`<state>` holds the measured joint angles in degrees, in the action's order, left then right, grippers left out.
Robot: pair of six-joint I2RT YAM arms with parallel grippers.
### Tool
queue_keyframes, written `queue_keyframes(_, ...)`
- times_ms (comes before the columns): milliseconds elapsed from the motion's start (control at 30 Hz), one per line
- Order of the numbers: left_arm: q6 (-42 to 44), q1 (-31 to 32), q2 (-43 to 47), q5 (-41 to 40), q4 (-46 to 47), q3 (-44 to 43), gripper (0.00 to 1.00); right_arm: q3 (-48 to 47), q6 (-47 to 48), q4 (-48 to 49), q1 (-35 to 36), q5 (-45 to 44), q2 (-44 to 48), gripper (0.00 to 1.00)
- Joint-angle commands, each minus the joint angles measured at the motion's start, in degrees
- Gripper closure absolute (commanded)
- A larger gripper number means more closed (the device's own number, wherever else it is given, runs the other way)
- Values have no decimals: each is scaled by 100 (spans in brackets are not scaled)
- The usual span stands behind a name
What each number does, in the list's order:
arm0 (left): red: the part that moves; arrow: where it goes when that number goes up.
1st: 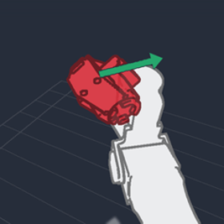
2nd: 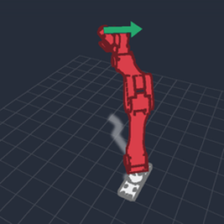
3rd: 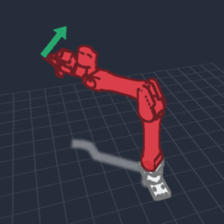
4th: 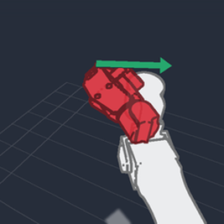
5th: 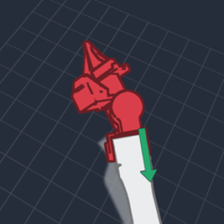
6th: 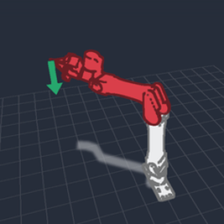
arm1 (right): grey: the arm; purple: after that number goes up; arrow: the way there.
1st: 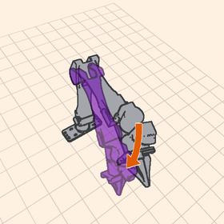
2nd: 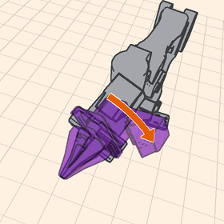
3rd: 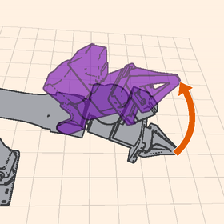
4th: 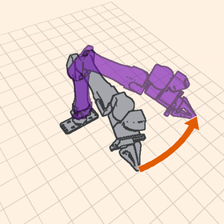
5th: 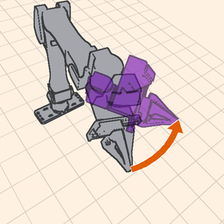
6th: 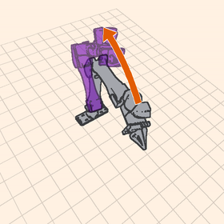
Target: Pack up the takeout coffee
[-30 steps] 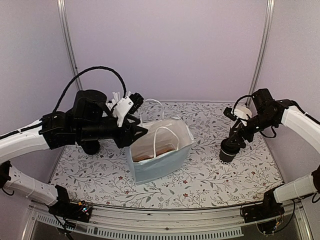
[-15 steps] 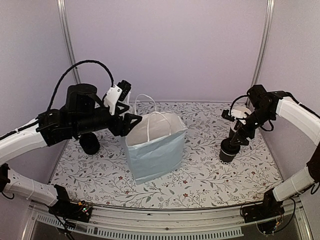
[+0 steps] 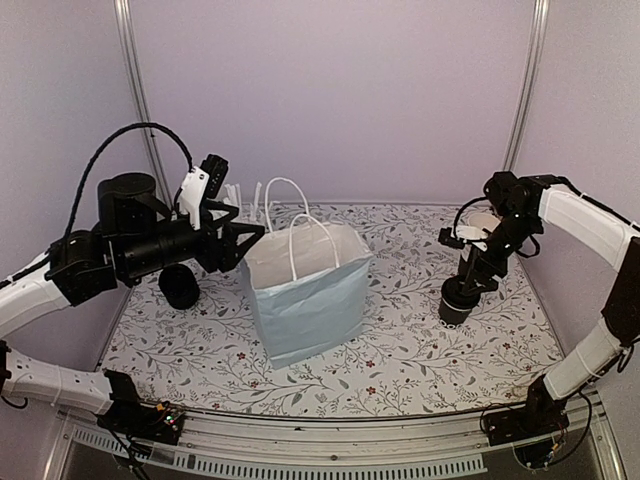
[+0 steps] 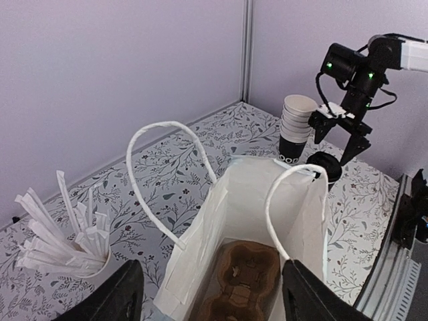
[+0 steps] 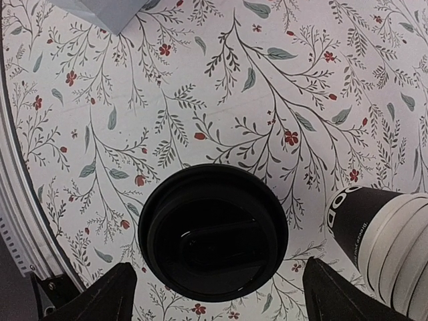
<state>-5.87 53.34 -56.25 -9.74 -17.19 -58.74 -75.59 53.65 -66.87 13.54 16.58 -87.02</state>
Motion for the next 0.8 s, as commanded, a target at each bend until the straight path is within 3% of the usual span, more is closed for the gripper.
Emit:
queue_keyframes(0, -113, -83, 61, -35, 89, 117, 27, -121, 52, -124, 100, -95, -136, 10)
queue_keyframes(367, -182, -83, 182, -11, 75, 184, 27, -33, -131, -10, 354, -386, -327, 13)
queue_keyframes(767, -203, -87, 220, -23, 116, 279, 26, 148, -280, 47, 520, -562, -429, 24)
